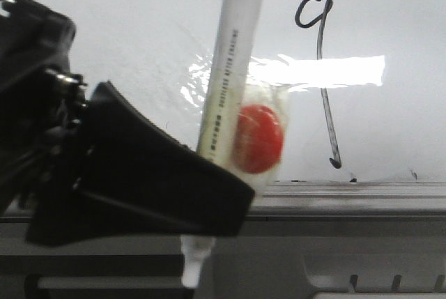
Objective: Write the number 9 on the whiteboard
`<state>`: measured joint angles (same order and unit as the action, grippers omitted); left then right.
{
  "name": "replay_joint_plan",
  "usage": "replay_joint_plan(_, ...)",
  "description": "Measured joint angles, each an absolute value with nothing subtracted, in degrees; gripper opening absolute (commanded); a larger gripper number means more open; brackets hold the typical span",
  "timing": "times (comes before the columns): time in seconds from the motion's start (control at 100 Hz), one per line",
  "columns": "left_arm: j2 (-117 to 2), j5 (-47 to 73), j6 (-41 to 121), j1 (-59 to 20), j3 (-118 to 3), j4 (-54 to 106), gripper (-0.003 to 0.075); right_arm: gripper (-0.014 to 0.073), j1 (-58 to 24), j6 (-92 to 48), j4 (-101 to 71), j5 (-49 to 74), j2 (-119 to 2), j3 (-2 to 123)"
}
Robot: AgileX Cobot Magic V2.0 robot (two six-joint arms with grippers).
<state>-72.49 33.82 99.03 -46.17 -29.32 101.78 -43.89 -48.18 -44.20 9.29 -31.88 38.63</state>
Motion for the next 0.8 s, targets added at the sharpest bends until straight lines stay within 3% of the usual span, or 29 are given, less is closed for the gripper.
replay_joint_plan(0.39,-72.54,-9.07,82.48,-59.69,-40.16,104.55,-0.0019,-0.0074,-41.76,-48.29,-43.72,11.01,-31.88,38.63)
replay_joint_plan(0.8,-72.54,-12.59,76.82,-52.69,-41.84,105.34,-0.0019,-0.0074,-41.76,-48.29,-43.68,11.06,-31.88,36.54)
